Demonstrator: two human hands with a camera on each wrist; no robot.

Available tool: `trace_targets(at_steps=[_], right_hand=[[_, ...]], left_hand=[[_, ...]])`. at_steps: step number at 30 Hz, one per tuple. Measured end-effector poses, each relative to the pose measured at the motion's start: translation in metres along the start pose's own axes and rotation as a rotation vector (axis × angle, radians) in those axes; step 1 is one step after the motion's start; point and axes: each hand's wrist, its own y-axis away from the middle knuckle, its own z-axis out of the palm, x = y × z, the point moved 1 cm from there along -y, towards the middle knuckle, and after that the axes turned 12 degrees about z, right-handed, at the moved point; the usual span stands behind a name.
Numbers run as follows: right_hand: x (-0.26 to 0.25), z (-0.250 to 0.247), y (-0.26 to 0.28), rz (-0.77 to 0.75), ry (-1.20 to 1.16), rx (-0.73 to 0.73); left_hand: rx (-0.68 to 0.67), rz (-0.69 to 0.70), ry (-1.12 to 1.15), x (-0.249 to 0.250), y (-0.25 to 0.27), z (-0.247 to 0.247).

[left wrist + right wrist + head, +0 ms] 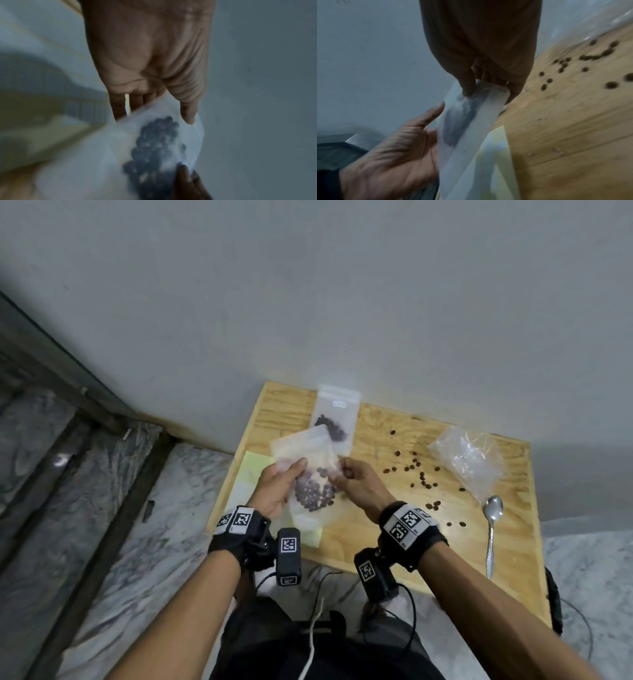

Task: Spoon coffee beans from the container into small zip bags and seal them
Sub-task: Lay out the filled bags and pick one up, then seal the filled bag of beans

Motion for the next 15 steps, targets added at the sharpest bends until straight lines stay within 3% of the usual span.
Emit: trace_targets(at_steps=[6, 9, 15], right_hand=[[-0.008, 0.073, -0.05, 0.058, 0.151, 0.021], [-0.007, 0.107, -0.074, 0.014, 0.368, 0.071], [-0.004, 0.154, -0.096, -0.053, 0.808, 0.107]], left_hand=[[0.273, 0.089, 0.115, 0.013, 0.017, -0.079], [0.399, 0.085, 0.098, 0.016, 0.027, -0.115], [0.451, 0.081, 0.064, 0.012, 0.037, -0.163]])
